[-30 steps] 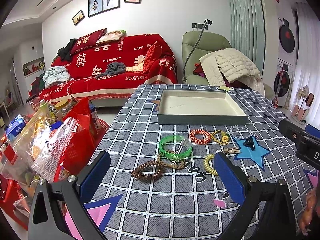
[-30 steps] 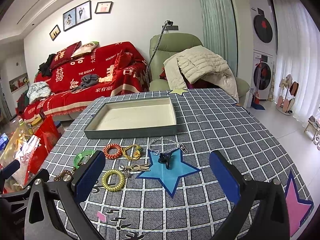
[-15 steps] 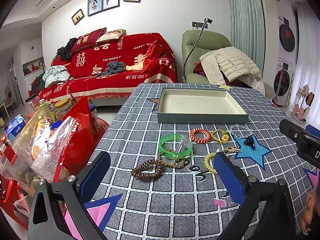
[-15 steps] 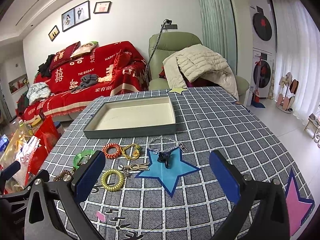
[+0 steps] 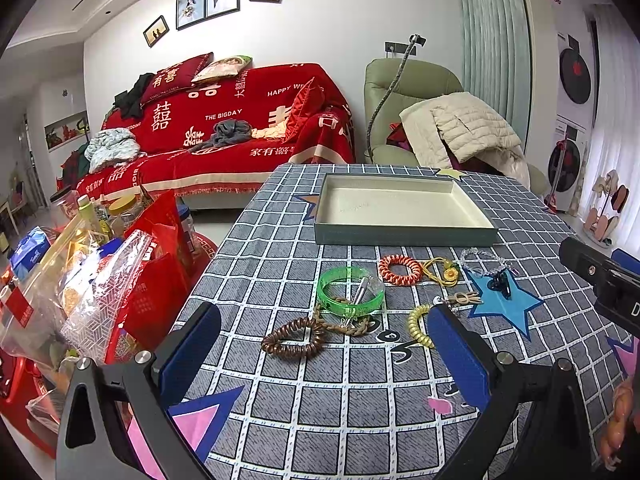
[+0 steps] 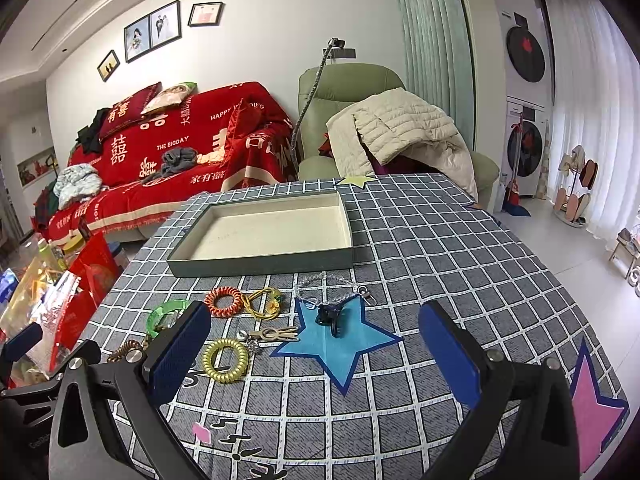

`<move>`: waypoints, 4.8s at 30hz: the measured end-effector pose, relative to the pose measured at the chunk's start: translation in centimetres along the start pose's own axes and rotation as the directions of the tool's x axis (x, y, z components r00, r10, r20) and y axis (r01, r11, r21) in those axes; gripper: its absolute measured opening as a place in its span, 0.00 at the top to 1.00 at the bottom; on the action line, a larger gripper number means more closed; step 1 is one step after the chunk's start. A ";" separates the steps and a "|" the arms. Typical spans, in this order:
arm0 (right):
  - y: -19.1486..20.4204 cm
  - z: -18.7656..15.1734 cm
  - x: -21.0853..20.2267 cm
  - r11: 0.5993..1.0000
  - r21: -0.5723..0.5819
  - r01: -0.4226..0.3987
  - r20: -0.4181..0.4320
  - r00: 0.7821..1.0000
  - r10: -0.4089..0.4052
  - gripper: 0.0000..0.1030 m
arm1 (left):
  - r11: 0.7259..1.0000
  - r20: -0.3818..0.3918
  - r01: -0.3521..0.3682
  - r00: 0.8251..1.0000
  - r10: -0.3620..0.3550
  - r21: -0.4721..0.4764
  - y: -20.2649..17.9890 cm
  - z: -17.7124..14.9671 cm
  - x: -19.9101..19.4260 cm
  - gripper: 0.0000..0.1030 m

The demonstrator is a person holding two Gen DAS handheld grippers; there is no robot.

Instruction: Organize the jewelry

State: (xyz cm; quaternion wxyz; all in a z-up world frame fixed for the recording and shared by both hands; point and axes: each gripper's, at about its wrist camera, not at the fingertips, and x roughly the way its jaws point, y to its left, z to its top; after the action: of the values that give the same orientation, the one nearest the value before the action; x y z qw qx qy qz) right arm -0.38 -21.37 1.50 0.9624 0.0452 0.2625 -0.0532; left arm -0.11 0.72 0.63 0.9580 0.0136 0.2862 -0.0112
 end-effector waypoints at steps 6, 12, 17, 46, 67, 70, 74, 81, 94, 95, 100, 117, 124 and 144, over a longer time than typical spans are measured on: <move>0.0 0.0 0.0 1.000 0.000 0.001 -0.002 1.000 -0.001 0.00 | 1.000 -0.005 0.003 1.000 -0.003 0.001 -0.1 -0.3 0.2 0.00; 0.2 -0.3 0.5 1.000 -0.005 0.003 -0.010 1.000 -0.003 0.00 | 1.000 -0.031 -0.004 0.999 0.004 0.002 -0.1 -0.3 1.1 0.00; -0.5 -0.1 1.5 1.000 -0.006 -0.006 -0.047 0.999 0.006 0.00 | 0.999 -0.123 0.034 0.992 -0.035 -0.012 0.9 0.4 3.6 0.00; -2.1 -0.6 16.8 0.996 0.076 -0.040 -0.441 0.895 0.069 0.43 | 0.979 -0.461 0.202 0.865 -0.196 -0.039 2.3 3.2 19.9 0.25; -2.5 1.8 13.9 0.990 0.080 -0.120 -0.376 0.916 0.141 0.75 | 0.952 -0.362 0.304 0.890 -0.277 0.019 1.0 5.7 16.6 0.71; -2.5 3.3 13.7 0.984 0.099 -0.147 -0.355 0.919 0.173 0.75 | 0.942 -0.336 0.334 0.887 -0.315 -0.002 0.8 7.4 16.2 0.71; -2.3 5.7 14.6 0.979 0.110 -0.170 -0.334 0.922 0.197 0.75 | 0.939 -0.305 0.343 0.896 -0.322 0.015 -0.3 9.8 16.6 0.71; -1.0 9.6 19.2 0.976 0.087 -0.200 -0.330 0.919 0.218 0.75 | 0.955 -0.289 0.298 0.914 -0.284 0.006 -2.3 13.9 20.9 0.71; 1.4 11.1 29.7 0.979 0.073 -0.191 -0.398 0.894 0.204 0.75 | 0.982 -0.362 0.184 0.918 -0.159 0.036 -4.6 14.8 31.2 0.71; 1.4 10.8 30.3 0.980 0.072 -0.184 -0.409 0.891 0.197 0.75 | 0.983 -0.370 0.179 0.917 -0.151 0.041 -4.7 14.5 31.7 0.71; 1.9 9.2 32.5 0.988 0.046 -0.149 -0.450 0.880 0.154 0.75 | 0.989 -0.406 0.138 0.908 -0.102 0.058 -4.9 13.4 33.3 0.71; 2.1 9.6 30.4 0.975 0.075 -0.209 -0.405 0.887 0.221 0.31 | 0.986 -0.369 0.110 0.928 -0.057 0.124 -6.3 13.1 31.8 0.71; 1.0 11.2 26.8 0.961 0.151 -0.234 -0.331 0.904 0.272 0.24 | 0.990 -0.375 0.128 0.922 -0.095 0.063 -5.5 13.8 31.0 0.71; -0.9 8.2 15.3 0.951 0.195 -0.241 -0.243 0.927 0.285 0.00 | 0.991 -0.194 0.133 0.972 -0.132 -0.009 1.0 12.6 17.0 0.00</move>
State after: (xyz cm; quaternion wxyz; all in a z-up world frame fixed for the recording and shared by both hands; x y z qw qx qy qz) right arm 16.68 -24.40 0.66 0.9094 0.1649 0.3768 0.0621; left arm 21.06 1.06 1.84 0.9226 -0.0024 0.3784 -0.0745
